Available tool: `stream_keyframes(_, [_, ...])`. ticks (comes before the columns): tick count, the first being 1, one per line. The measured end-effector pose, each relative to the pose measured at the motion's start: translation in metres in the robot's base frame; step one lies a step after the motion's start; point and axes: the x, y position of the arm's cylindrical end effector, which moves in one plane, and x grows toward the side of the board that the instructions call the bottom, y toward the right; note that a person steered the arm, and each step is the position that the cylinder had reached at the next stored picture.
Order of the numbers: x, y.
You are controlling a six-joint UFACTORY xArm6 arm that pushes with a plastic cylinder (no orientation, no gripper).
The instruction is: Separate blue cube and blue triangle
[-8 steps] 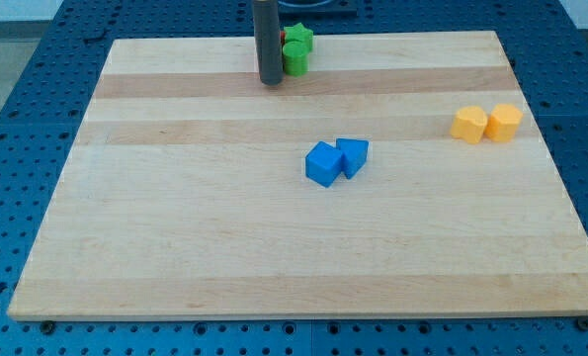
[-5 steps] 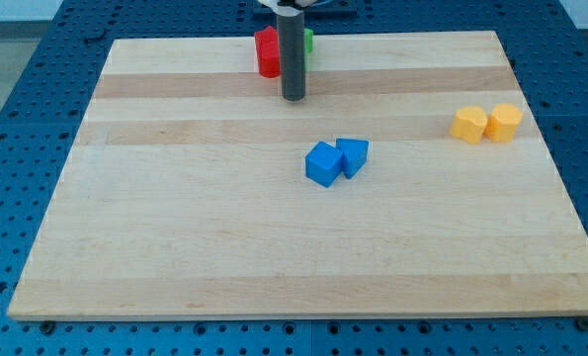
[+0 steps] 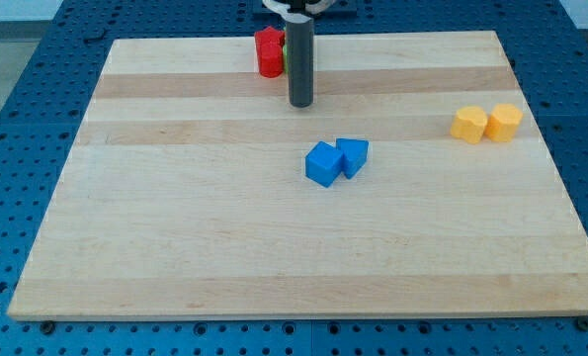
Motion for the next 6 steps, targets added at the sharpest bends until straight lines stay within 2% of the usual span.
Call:
stream_keyframes(2, [0.018,0.0])
stream_keyframes(5, [0.067,0.102])
stream_keyframes(6, [0.068,0.12])
